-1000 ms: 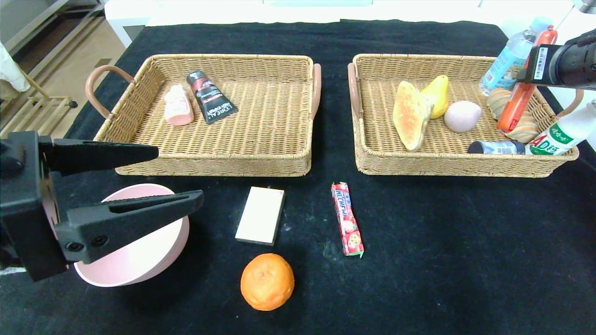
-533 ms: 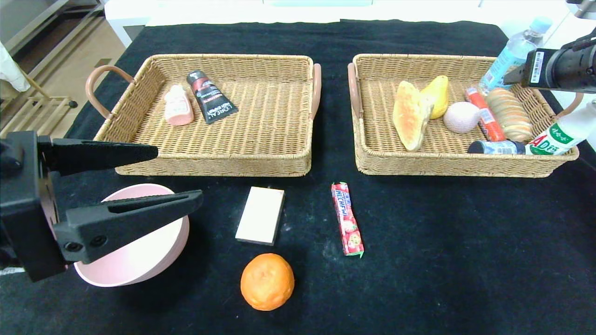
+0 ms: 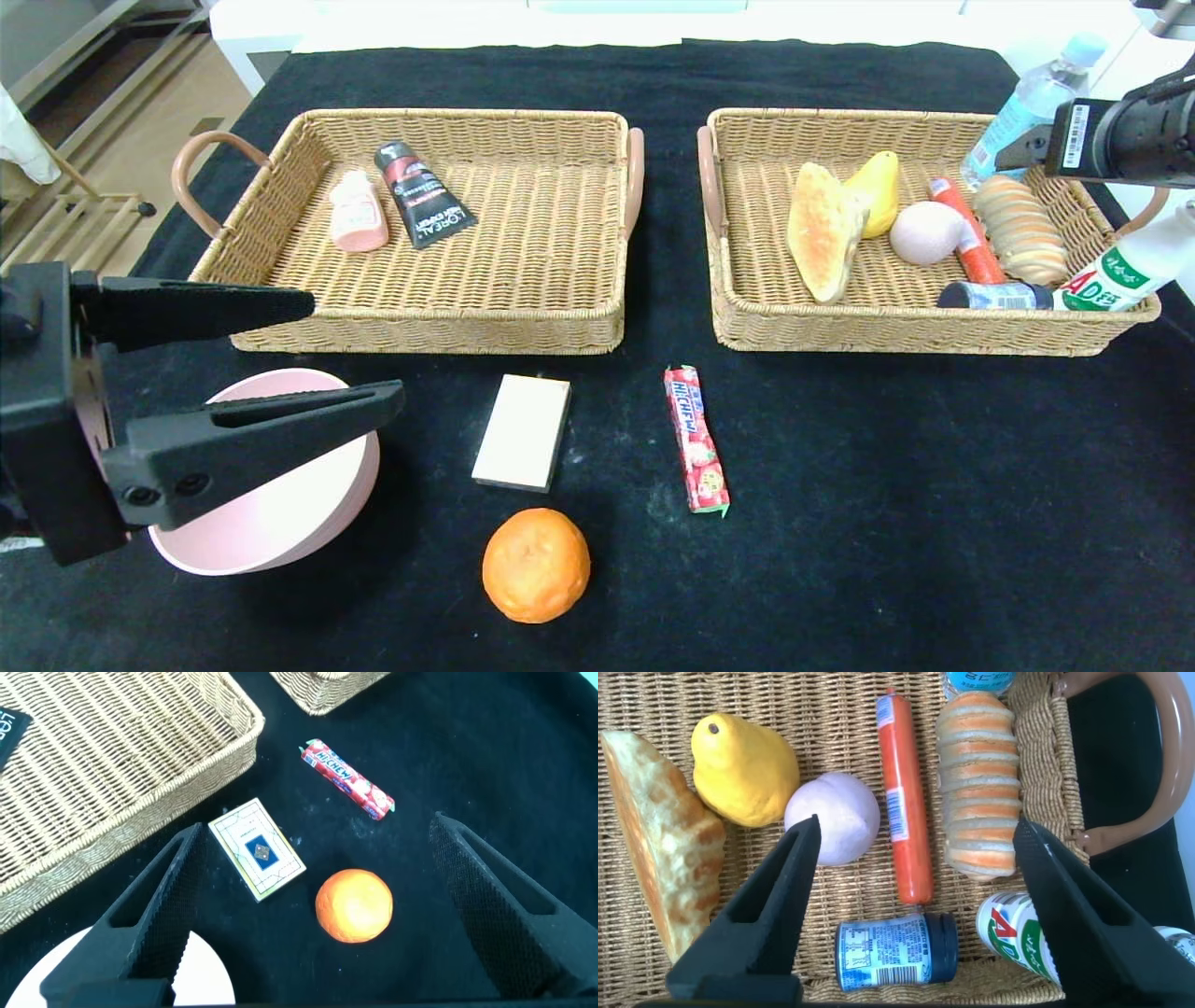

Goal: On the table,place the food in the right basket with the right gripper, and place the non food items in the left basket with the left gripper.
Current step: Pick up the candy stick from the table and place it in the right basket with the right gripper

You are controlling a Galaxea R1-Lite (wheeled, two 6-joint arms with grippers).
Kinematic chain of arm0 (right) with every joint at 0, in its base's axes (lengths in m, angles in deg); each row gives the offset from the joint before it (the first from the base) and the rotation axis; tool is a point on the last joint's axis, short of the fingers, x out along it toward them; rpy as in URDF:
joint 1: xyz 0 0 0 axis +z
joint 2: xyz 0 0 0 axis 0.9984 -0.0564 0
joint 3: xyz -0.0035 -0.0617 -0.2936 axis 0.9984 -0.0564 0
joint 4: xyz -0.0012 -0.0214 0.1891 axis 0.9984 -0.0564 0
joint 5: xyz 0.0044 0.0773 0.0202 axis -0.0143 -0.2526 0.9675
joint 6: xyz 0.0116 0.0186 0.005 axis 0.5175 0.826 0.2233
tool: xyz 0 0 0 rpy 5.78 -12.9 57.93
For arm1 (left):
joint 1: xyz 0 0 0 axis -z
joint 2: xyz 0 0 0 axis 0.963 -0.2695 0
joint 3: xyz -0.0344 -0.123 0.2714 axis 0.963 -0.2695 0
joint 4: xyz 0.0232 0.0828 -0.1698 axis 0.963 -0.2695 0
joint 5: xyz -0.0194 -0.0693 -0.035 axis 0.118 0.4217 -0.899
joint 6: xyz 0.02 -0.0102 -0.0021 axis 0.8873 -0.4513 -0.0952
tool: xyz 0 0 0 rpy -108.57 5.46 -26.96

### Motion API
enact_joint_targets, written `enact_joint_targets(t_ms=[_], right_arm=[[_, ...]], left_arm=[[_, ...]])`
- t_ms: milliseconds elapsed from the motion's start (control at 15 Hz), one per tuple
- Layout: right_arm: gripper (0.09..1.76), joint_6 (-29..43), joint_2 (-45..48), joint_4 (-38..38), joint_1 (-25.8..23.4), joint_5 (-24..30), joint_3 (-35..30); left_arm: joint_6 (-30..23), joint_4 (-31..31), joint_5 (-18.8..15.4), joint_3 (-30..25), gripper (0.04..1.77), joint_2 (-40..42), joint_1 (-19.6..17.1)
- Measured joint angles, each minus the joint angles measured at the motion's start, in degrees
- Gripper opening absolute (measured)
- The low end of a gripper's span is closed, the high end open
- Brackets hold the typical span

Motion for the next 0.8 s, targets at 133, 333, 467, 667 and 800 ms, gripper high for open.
enact_joint_targets(t_ms=[133, 333, 467, 667, 800], right_arm=[[1.56, -0.05, 0.16, -0.09, 0.15, 0.0, -0.07], [1.61, -0.2, 0.55, -0.33, 0.44, 0.85, -0.51], [1.63, -0.39, 1.51, -0.33, 0.77, 3.84, -1.51], [1.66, -0.46, 3.94, -0.17, 3.17, 5.24, -4.44], [1.67, -0.49, 5.86, -0.06, 5.99, 5.18, -6.53]], left_arm=[[0.0, 0.0, 0.0, 0.0, 1.72, 0.02, 0.0], [0.0, 0.0, -0.01, 0.0, 1.72, 0.06, 0.0], [0.0, 0.0, 0.0, 0.06, 1.72, 0.11, 0.0], [-0.02, 0.09, 0.07, 0.09, 1.72, 0.13, 0.0], [-0.05, 0.09, 0.1, 0.09, 1.72, 0.11, 0.0]])
